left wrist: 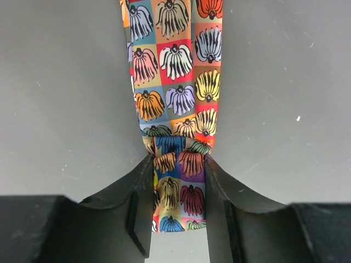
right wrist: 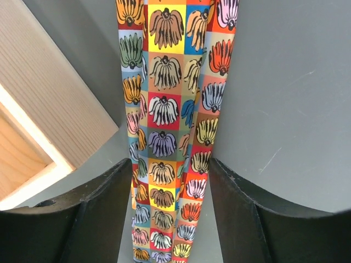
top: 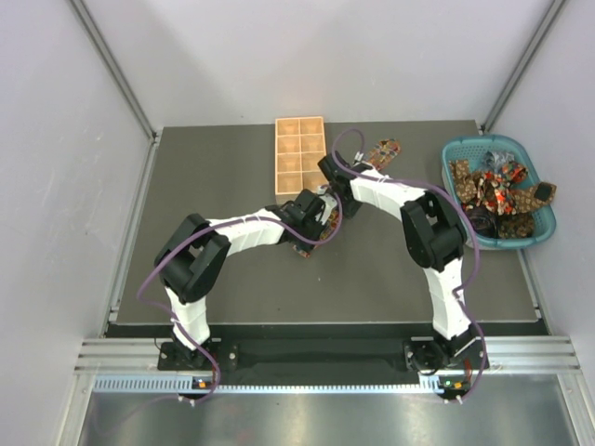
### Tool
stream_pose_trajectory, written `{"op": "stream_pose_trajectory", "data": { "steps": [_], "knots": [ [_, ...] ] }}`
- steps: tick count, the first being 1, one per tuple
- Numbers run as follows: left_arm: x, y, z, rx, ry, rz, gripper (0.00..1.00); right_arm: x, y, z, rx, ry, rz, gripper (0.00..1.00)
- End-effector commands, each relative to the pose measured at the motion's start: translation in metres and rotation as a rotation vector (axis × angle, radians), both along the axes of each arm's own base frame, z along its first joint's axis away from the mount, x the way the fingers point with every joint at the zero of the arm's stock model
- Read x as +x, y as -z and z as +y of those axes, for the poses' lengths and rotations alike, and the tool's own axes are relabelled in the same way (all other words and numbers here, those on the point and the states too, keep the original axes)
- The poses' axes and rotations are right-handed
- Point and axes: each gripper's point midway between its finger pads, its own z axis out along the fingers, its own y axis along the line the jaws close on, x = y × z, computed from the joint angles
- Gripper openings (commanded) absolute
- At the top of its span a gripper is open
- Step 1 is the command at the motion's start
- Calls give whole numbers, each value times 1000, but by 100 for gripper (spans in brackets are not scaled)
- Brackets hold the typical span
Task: Roll the ties
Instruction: Roll the tie
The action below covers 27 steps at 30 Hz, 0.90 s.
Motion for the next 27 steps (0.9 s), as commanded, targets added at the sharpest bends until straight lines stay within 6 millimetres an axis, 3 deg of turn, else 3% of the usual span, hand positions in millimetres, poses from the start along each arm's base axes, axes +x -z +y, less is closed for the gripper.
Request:
{"op": "stream_pose_trajectory", "data": {
  "steps": [1,6,10,15,16,17,19,20,22,24,25,27],
  "knots": [
    [-63,45,-5,57,142,223,34,-4,28,-3,-4,-11,49,59],
    [-62,47,-5,63,140,223,34,4,18,-14,83,-48,12,55],
    [-61,46,-4,65,137,217,33,12,-13,-22,95,-80,-135,62],
    [-61,49,-4,70,136,219,33,4,-47,-45,121,-114,-252,74],
    [-61,49,-3,73,135,220,33,2,-61,-48,134,-124,-284,75],
    [-61,50,-3,76,134,221,33,-5,-56,-58,116,-145,-277,76],
    [-61,50,-2,82,130,222,33,-10,-74,-63,125,-174,-327,78],
    [-61,49,-2,84,131,220,33,-18,-66,-74,100,-197,-317,79],
    [-61,49,-1,92,125,223,33,-33,-69,-87,100,-251,-349,80],
    [-61,49,1,102,119,227,33,-46,-74,-82,144,-331,-389,79],
    [-61,49,1,109,115,230,33,-51,-89,-78,160,-378,-449,79],
    [-62,50,2,118,107,242,33,-74,-81,-68,175,-527,-467,77]
  ]
}}
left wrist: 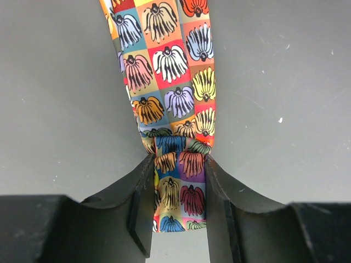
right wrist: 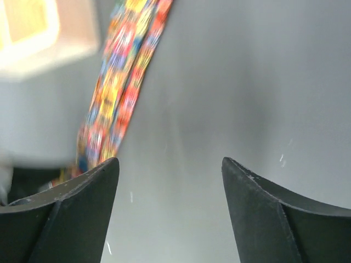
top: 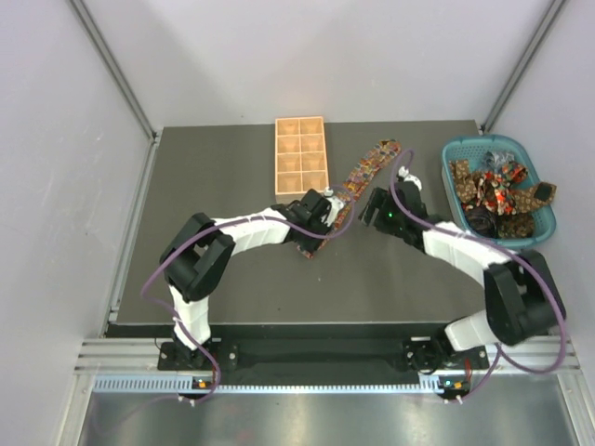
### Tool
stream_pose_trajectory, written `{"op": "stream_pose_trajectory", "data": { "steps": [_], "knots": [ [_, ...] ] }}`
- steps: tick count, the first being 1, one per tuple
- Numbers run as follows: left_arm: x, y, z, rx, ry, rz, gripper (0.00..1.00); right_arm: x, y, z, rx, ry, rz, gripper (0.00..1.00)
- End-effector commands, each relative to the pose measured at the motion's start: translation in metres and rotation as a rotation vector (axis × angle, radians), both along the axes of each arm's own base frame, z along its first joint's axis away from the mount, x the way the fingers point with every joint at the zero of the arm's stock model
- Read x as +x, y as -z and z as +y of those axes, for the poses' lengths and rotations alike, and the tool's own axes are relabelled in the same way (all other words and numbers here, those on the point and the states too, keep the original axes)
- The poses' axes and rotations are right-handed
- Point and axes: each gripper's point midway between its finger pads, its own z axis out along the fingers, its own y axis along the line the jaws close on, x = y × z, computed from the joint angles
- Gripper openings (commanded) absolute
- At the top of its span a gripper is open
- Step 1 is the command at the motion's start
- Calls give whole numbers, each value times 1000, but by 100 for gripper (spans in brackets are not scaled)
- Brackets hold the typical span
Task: Roll the ties
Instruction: Roll the tie
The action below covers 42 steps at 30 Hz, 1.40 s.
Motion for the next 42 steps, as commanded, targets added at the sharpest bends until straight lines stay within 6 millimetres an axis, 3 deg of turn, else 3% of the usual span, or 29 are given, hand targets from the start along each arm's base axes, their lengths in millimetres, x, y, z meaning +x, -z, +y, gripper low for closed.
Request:
{"op": "stream_pose_trajectory", "data": {
  "steps": [1,3,4,5,7,8,9,14,16,17,18,20,24,25,26,27,28,36,42],
  "knots": [
    [-60,51,16,117,47,242,33,-17,-33,24,24,-251,-188,75],
    [-61,52,16,121,45,251,33,-41,-22,29,-68,-324,-193,70],
    [-61,51,15,120,45,254,33,-48,-32,29,-101,-326,-239,67],
    [-62,53,16,125,44,264,33,-68,-28,44,-139,-405,-257,65],
    [-63,54,16,128,39,276,33,-82,-43,51,-175,-433,-336,60],
    [-66,56,18,137,39,288,33,-102,-41,67,-199,-522,-364,59],
    [-66,57,18,142,36,294,33,-108,-46,71,-217,-536,-396,55],
    [-69,62,20,173,19,333,33,-154,-65,111,-307,-719,-546,54],
    [-72,62,20,182,15,348,33,-167,-59,125,-382,-772,-558,54],
    [-73,62,20,180,12,356,32,-166,-68,133,-409,-782,-580,54],
    [-74,62,21,183,13,363,33,-165,-63,131,-482,-780,-564,52],
    [-78,60,20,176,16,382,33,-165,-61,152,-566,-815,-551,49],
    [-79,53,20,184,14,403,32,-159,-49,169,-796,-840,-516,47],
    [-79,51,19,187,16,407,33,-158,-32,173,-864,-859,-487,47],
    [-82,52,22,205,15,422,33,-155,-39,185,-877,-856,-492,47],
    [-83,51,23,212,13,429,33,-152,-35,181,-943,-851,-471,47],
    [-83,50,23,214,11,432,33,-148,-29,192,-980,-856,-455,46],
    [-91,43,26,241,-9,491,32,-119,5,202,-1295,-808,-347,50],
    [-92,42,27,259,-5,512,32,-103,14,205,-1391,-776,-326,54]
  ]
}}
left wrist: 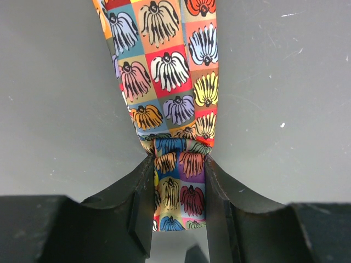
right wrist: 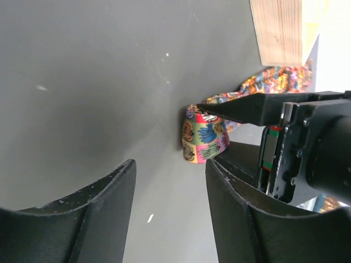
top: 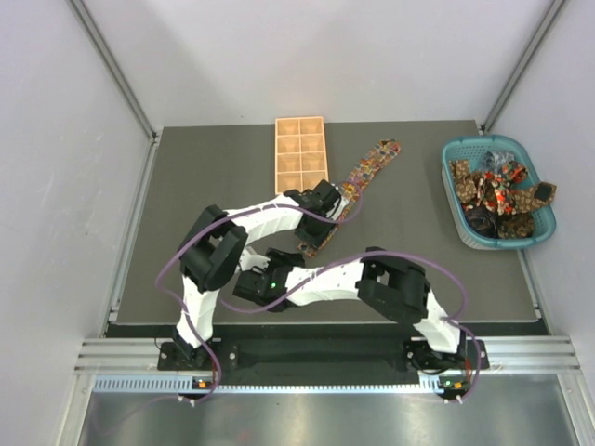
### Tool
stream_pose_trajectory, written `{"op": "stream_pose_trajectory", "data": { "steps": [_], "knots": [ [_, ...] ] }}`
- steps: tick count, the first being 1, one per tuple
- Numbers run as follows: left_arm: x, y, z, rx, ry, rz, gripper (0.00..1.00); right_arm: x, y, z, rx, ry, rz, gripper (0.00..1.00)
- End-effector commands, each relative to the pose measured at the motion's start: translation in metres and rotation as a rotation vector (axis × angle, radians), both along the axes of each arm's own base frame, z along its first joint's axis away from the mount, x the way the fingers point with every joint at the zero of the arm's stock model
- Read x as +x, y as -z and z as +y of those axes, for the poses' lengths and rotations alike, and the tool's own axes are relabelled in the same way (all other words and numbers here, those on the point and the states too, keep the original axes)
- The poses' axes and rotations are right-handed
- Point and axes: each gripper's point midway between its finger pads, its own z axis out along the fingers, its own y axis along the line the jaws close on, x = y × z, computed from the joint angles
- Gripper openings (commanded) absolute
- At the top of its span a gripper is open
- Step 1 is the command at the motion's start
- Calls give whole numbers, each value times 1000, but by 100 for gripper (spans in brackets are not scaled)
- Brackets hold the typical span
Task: Roll the ties
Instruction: Roll the tie
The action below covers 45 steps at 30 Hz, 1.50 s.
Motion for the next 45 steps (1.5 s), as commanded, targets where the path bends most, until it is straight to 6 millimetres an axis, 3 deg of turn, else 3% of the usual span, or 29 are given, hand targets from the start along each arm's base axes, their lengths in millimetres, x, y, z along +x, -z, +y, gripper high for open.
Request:
{"op": "stream_pose_trajectory", "data": {
  "steps": [1,16,25,31,34,35,39,45],
  "knots": [
    [-90,41,29,150,19,381,32,16,-14,-5,-90,24,-75,54],
    [-91,40,30,233,44,468,31,49,21,-34,-196,90,-50,56],
    [-95,39,30,242,63,496,31,60,52,-52,-233,109,56,48],
    [-96,36,32,254,70,491,31,64,57,-65,-272,154,66,37],
    [-96,36,31,251,78,488,31,64,57,-71,-286,169,69,19],
    [-96,35,31,248,80,484,31,64,56,-72,-284,174,59,0],
    [-94,33,29,239,84,471,31,64,56,-71,-264,182,59,0],
    [-82,22,18,202,91,421,38,56,53,-55,-214,138,80,0]
  ]
}}
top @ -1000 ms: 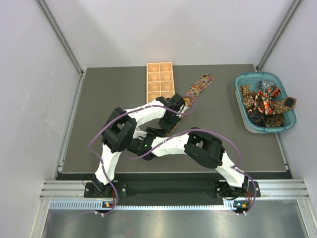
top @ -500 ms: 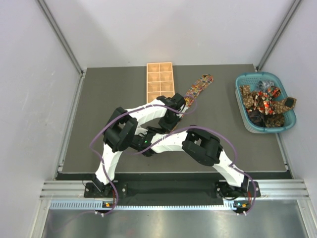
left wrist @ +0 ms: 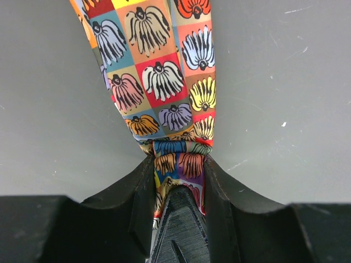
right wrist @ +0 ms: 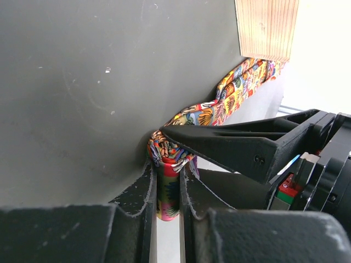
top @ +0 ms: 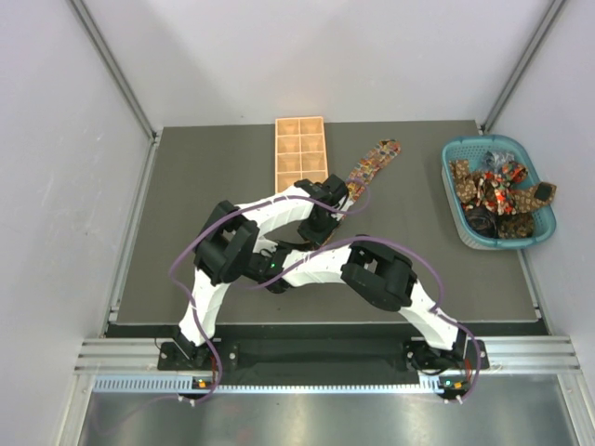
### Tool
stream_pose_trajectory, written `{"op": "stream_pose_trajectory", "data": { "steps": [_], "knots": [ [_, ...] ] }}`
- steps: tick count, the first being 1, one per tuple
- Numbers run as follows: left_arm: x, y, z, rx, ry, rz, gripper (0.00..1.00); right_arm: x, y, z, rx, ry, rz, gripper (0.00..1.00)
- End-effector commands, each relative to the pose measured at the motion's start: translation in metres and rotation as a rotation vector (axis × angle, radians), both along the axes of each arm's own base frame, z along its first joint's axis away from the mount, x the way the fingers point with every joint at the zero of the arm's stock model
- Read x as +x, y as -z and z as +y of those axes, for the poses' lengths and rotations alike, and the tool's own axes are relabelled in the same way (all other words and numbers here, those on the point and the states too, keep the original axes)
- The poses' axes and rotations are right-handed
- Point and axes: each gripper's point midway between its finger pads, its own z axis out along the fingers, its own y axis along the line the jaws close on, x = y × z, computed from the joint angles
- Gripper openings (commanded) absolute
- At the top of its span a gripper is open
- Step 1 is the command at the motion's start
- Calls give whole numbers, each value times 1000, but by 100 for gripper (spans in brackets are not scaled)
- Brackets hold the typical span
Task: Roll the ties
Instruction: Roll the tie
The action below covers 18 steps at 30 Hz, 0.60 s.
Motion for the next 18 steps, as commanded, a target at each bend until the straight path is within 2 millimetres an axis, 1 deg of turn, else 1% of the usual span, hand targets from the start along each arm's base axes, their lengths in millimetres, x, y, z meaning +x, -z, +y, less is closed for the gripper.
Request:
{"op": "stream_pose_trajectory", "data": {
  "steps": [1,2,5,6,8,9,10,11,12,13,14,15,17,18],
  "knots": [
    [-78,20,15,94,44,308,40,-3,29,-12,7,24,111,0],
    [-72,14,9,73,45,288,41,-4,28,-10,9,20,111,0],
    [-60,5,-1,34,37,247,49,-6,25,-5,22,7,113,0],
    [-51,-3,-8,8,33,223,52,-7,25,-4,21,2,115,0],
    [-41,-15,-13,-15,24,191,56,-8,25,-2,20,-4,118,0],
    [-29,-34,-22,-61,19,147,59,-8,25,-2,20,-4,118,0],
    [-22,-46,-27,-99,16,120,64,-10,26,0,20,-9,120,0],
    [-15,-59,-35,-156,18,94,67,-10,25,1,21,-11,117,0],
    [-1,-85,-38,-219,0,39,69,-10,24,2,23,-14,115,0],
    [5,-98,-39,-259,-19,20,73,-10,22,3,26,-15,114,0],
    [11,-111,-38,-295,-37,-1,74,-11,20,3,29,-17,114,0],
    [25,-133,-30,-344,-73,-55,75,-10,17,4,40,-17,115,0],
    [38,-148,-16,-378,-146,-103,76,-11,15,6,57,-24,125,0],
    [47,-157,0,-405,-197,-153,77,-11,12,8,65,-31,123,0]
  ]
}}
